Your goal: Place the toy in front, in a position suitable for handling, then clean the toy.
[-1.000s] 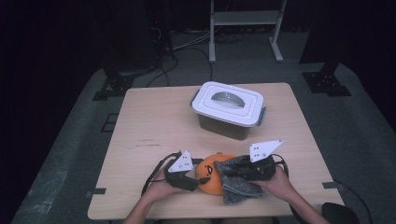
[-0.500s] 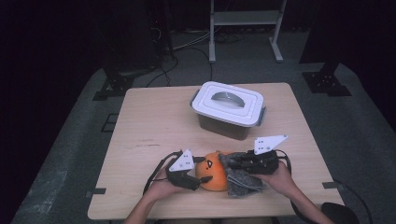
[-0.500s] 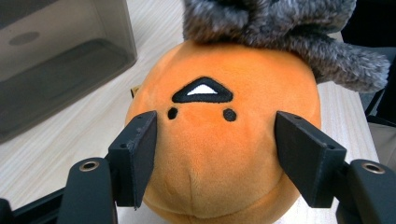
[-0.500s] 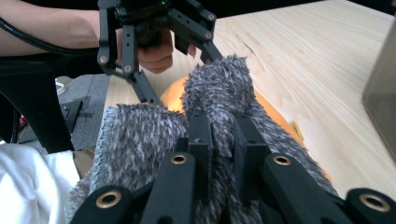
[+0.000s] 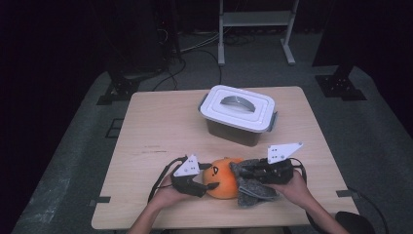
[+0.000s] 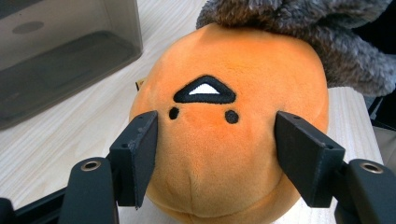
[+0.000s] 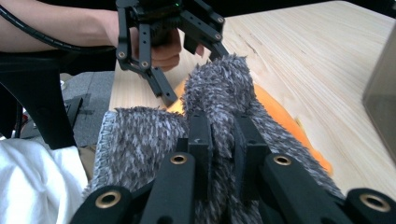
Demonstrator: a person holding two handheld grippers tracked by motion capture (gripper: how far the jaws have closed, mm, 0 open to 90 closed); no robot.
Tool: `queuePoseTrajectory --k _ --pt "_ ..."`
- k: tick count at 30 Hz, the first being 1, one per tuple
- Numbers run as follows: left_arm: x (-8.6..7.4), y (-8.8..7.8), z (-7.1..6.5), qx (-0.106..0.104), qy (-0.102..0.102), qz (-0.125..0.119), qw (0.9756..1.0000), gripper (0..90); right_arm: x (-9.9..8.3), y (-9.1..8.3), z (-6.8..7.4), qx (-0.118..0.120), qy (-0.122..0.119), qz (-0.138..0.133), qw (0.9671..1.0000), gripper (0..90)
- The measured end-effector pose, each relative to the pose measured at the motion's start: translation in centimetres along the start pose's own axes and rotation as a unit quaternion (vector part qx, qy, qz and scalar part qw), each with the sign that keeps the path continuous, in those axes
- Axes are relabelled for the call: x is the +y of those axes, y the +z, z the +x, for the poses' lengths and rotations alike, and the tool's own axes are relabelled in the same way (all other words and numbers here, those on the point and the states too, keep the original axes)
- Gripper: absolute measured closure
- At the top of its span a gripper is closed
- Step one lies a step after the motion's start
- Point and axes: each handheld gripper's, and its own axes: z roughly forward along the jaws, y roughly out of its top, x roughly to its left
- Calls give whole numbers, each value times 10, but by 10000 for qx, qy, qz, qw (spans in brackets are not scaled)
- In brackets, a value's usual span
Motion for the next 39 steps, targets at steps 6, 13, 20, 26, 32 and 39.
queuePoseTrajectory --k 6,13,20,26,32,39 --pt "-1 0 3 -54 -42 -45 10000 319 -12 -14 -6 -199 173 41 9996 788" --pt "0 0 1 -35 21 -6 10000 314 -7 -7 -3 -128 87 -10 9999 788" --pt "-1 -1 -1 -46 53 -29 10000 311 -9 -9 -5 -105 155 -78 9998 788" --pt "-3 -2 3 -80 5 -7 10000 311 -3 0 -7 -43 115 -73 9999 787" --pt "-4 -2 2 -104 41 -10 9999 322 -14 -7 -17 -170 312 -7 9994 788" --pt "-5 -4 2 -90 8 31 10000 327 -27 -17 -15 -167 487 -42 9987 788"
